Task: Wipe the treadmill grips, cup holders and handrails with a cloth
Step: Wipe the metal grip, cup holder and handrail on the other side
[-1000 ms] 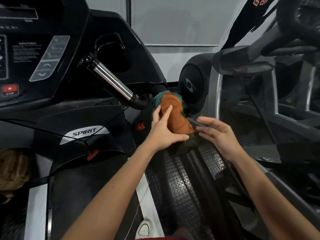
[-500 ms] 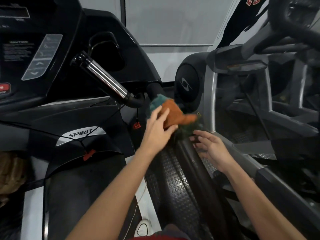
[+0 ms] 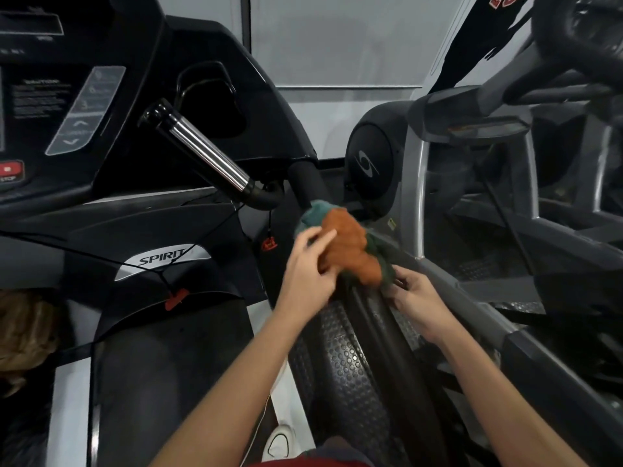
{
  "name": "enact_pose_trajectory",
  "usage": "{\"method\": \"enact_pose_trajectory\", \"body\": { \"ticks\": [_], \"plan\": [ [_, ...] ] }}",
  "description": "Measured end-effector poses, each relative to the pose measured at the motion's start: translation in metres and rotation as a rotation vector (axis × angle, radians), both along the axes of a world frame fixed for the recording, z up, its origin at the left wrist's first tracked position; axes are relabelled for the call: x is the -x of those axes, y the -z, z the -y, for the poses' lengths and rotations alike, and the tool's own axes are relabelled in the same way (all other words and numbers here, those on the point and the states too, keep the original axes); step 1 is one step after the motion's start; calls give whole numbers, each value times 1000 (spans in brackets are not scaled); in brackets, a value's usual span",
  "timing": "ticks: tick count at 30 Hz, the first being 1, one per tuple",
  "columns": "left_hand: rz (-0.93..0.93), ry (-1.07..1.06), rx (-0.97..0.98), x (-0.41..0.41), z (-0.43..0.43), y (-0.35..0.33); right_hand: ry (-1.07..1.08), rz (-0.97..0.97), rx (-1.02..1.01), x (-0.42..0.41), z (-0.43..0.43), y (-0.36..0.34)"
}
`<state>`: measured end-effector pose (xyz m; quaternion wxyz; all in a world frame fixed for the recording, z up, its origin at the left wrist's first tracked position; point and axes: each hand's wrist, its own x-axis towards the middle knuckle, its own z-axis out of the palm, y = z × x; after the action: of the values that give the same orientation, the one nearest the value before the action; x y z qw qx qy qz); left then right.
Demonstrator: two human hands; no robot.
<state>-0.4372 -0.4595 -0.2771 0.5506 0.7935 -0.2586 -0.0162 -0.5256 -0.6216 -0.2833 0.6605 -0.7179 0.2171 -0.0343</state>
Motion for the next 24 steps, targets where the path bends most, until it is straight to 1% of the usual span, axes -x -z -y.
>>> {"method": "enact_pose_trajectory", "body": {
  "ticks": [3,4,6,10,13,15,17,21,22,24],
  "plan": [
    [-144,-11,-64,-32,6,-12,-24,-31,-19,2,3,1],
    [-166,-12,-77,-36,7,-13,-32,-29,-25,3,4,1],
    [-133,-33,-70,-31,6,-12,-42,-18,-35,4,3,1],
    [39,-41,42,4,-1,5,-21,49,-1,3,0,2],
    [-14,1,53,33,-3,10,-31,95,9,4,0,1],
    [-43,-11,37,32,-1,10,-12,106,-12,4,0,2],
    [-113,-41,54,16,2,7,-4,71,-50,3,0,3],
    [-351,-85,155,-13,8,5,-58,-4,-31,3,2,2],
    [-409,-88,201,-14,8,7,-56,-8,-28,3,3,2],
    [-572,-92,367,-14,7,14,-50,-9,-43,4,1,1]
  ]
}}
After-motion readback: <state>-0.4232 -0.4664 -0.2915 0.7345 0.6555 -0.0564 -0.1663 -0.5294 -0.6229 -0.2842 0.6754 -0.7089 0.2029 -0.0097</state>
